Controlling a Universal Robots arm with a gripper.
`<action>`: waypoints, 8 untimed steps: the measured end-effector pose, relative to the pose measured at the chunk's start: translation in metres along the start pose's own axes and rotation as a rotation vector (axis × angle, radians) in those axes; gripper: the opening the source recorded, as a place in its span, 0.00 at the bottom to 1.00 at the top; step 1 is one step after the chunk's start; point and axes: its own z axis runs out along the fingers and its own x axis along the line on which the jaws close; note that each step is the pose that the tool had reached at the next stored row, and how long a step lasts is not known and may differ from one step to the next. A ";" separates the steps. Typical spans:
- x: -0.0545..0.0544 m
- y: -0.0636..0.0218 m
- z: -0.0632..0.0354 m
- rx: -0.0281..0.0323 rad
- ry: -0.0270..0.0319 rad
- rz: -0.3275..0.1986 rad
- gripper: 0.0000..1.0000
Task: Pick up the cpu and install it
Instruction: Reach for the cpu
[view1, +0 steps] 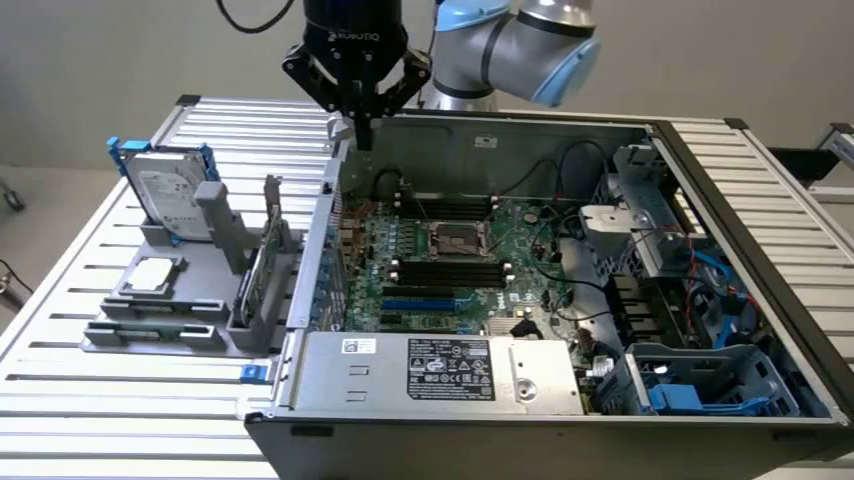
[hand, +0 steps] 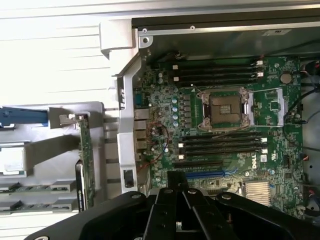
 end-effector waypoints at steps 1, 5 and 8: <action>0.005 -0.0003 0.0003 0.0000 0.0000 0.000 0.11; 0.023 -0.0014 0.0025 0.0000 0.0000 0.000 0.11; 0.036 -0.0017 0.0053 0.0000 0.0000 0.000 0.11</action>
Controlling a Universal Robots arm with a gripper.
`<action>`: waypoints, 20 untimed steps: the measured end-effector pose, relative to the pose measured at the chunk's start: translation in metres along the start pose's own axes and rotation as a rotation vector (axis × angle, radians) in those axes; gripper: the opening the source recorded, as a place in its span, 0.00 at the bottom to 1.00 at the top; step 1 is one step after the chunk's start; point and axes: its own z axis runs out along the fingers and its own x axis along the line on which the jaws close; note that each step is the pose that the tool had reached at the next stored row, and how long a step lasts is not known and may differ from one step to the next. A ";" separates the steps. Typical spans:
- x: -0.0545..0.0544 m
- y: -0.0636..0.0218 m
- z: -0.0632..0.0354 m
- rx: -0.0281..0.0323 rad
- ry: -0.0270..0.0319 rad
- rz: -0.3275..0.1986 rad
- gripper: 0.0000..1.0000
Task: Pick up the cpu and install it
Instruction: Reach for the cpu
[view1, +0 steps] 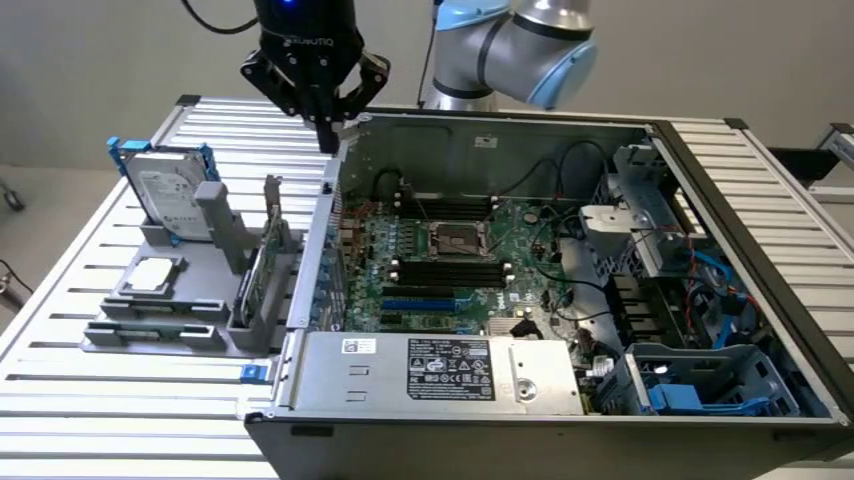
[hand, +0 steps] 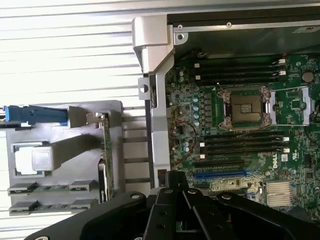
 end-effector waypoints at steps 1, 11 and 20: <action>0.005 0.0000 0.0011 0.0000 0.0000 0.000 0.11; 0.051 -0.0001 0.0107 0.0000 0.0000 0.000 0.11; 0.092 -0.0012 0.0158 0.0000 0.0000 0.000 0.11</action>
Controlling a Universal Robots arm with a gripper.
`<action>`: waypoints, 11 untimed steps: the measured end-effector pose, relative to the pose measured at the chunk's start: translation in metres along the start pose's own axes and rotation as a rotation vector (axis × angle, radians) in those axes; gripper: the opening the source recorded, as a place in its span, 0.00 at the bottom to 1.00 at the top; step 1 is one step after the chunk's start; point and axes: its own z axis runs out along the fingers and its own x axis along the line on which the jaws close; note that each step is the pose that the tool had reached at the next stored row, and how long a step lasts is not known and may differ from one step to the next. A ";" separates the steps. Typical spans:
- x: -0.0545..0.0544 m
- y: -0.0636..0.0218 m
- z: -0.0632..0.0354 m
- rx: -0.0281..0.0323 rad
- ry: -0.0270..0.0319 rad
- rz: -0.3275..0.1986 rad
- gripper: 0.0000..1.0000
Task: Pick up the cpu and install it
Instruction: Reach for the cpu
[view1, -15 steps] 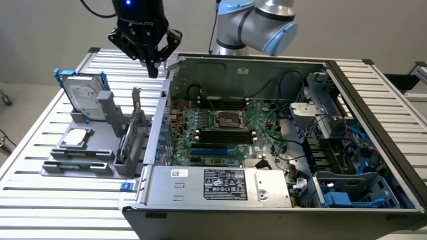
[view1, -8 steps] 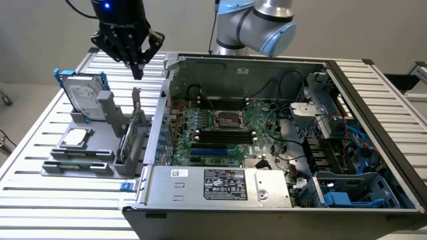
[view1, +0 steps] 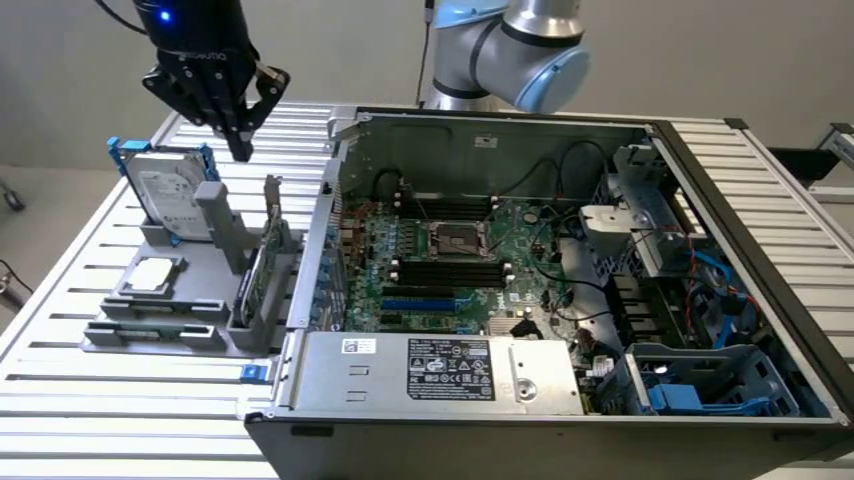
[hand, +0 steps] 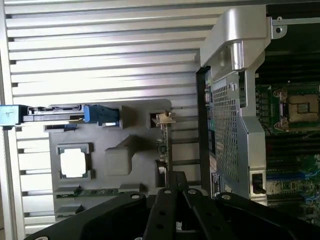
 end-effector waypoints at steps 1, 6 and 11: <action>0.005 -0.0001 0.0005 0.0000 0.0000 0.000 0.11; 0.028 -0.0007 0.0029 0.0000 0.0000 0.000 0.11; 0.050 -0.0013 0.0057 0.0000 0.0000 0.000 0.11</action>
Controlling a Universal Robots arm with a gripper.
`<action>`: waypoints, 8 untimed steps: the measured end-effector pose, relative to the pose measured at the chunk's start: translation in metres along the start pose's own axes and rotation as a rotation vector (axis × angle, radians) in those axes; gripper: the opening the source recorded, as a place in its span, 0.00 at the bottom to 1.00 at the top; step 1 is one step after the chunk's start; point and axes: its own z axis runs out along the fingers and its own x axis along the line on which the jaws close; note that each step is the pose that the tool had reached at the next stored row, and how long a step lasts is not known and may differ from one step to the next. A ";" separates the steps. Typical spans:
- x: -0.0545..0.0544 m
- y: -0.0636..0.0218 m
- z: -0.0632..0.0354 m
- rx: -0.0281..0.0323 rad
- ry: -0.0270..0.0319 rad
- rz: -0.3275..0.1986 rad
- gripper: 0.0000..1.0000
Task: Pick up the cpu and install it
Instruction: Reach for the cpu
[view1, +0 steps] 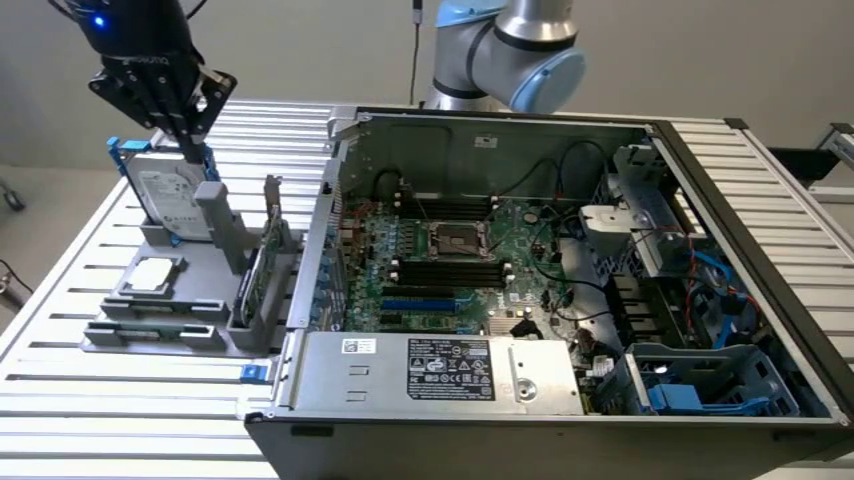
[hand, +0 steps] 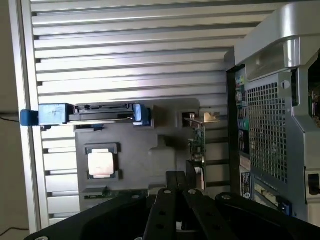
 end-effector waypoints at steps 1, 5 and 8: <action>0.004 -0.0001 0.0006 0.0001 0.0001 0.000 0.11; 0.022 -0.0004 0.0032 0.0001 0.0001 0.000 0.11; 0.036 -0.0004 0.0060 0.0007 0.0000 0.000 0.11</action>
